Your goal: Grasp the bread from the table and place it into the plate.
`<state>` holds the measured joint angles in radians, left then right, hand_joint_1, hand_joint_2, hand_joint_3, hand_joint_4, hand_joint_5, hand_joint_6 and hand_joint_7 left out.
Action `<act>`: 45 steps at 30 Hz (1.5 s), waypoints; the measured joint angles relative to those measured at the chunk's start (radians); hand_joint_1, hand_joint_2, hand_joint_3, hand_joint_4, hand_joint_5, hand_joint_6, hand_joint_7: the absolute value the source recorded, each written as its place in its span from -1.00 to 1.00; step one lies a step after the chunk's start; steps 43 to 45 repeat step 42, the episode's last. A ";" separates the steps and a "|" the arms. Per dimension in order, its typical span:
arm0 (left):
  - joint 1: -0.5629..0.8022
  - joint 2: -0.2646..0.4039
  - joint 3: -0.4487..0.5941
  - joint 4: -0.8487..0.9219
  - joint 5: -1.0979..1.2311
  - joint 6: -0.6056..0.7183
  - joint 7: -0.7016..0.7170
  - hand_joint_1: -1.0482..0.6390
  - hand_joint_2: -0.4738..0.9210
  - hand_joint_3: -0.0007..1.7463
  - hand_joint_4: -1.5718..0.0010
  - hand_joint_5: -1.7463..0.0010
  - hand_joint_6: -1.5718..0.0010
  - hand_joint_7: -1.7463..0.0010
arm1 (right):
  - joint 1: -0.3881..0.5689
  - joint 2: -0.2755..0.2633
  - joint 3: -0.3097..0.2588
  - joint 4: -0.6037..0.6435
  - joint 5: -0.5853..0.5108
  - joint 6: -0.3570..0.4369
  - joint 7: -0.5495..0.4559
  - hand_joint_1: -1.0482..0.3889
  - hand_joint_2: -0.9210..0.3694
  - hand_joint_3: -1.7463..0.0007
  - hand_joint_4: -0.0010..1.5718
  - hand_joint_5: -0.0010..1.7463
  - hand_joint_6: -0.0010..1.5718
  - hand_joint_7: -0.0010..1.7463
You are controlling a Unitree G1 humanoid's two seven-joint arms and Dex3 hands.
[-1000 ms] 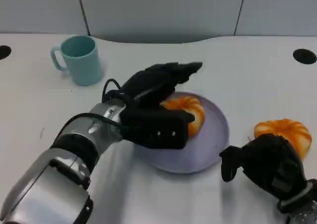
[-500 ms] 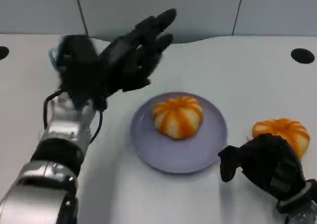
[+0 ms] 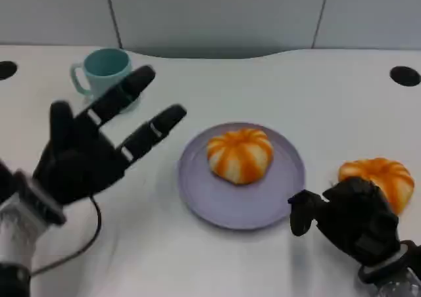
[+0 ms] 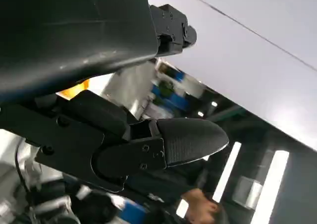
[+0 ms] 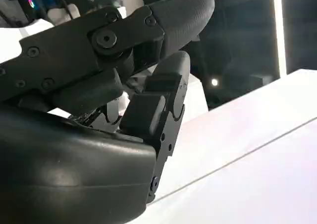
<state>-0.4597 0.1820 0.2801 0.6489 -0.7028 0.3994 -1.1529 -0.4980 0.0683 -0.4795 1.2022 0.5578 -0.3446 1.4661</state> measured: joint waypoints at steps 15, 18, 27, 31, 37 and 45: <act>0.094 -0.010 0.049 0.288 0.045 -0.109 -0.154 -1.00 1.00 -0.41 0.62 -0.53 0.64 -0.14 | 0.024 -0.043 0.031 -0.048 -0.032 0.024 -0.068 -0.15 -0.98 1.00 0.14 0.20 0.52 -0.98; 0.075 -0.012 0.054 0.307 0.052 -0.122 -0.154 -1.00 1.00 -0.43 0.63 -0.53 0.66 -0.18 | 0.024 -0.045 0.024 -0.044 -0.025 0.025 -0.052 -0.14 -0.99 1.00 0.17 0.10 0.50 -1.00; 0.068 -0.018 0.068 0.345 0.059 -0.150 -0.178 -1.00 1.00 -0.48 0.59 -0.56 0.61 -0.24 | 0.024 -0.086 0.025 -0.033 -0.021 0.062 -0.011 -0.15 -0.99 0.97 0.20 0.16 0.53 -0.99; 0.070 -0.025 0.071 0.335 0.060 -0.152 -0.169 -1.00 1.00 -0.52 0.56 -0.92 0.54 -0.48 | 0.024 -0.083 0.013 -0.028 -0.013 0.096 -0.003 -0.17 -0.97 0.99 0.23 0.10 0.55 -0.99; 0.072 -0.032 0.085 0.313 0.057 -0.107 -0.131 -0.99 1.00 -0.54 0.44 -1.00 0.52 -0.70 | 0.024 -0.086 0.021 -0.039 -0.017 0.162 -0.011 -0.15 -1.00 0.99 0.14 0.17 0.52 -1.00; 0.074 -0.040 0.091 0.299 0.058 -0.103 -0.103 -0.97 1.00 -0.56 0.38 -1.00 0.57 -0.84 | 0.024 -0.086 0.023 -0.041 -0.017 0.178 -0.016 -0.19 -1.00 0.98 0.14 0.25 0.54 -0.99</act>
